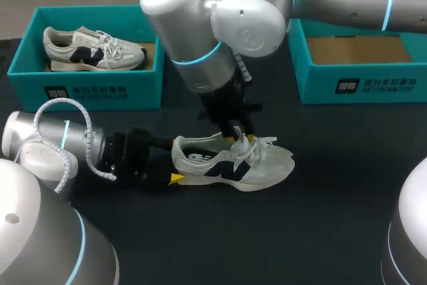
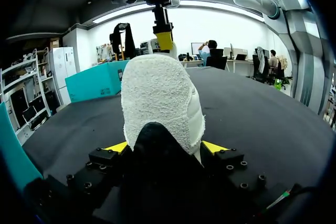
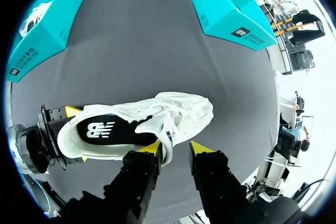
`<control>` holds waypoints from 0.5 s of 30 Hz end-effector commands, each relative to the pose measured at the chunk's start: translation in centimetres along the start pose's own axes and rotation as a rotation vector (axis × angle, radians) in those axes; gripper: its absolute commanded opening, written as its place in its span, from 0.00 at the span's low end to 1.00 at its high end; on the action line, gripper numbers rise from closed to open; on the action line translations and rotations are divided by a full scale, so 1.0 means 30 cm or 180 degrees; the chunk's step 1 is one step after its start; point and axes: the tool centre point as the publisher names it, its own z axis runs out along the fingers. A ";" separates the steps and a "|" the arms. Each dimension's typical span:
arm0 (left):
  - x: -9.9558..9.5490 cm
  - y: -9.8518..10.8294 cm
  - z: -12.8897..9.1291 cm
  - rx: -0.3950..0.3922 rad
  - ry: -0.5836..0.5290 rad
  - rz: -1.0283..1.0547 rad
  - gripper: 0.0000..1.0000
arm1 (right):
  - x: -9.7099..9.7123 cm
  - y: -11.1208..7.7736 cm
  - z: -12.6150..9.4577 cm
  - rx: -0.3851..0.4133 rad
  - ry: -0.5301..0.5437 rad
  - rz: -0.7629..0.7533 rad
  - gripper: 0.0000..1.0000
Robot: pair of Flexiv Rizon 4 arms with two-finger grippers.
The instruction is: Take the shoe out of the shoebox, open the shoe tongue, remove and reinsert the insole, then place the shoe into the shoebox
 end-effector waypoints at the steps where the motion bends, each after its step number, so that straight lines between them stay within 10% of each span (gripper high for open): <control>1: 0.002 0.004 0.005 -0.0011 0.0001 0.0002 0.00 | 0.024 -0.019 0.007 -0.0012 -0.0017 0.0251 0.00; 15: 0.002 0.004 0.005 -0.0011 0.0001 0.0002 0.00 | -0.115 -0.035 0.016 0.0141 -0.0085 0.0657 0.00</control>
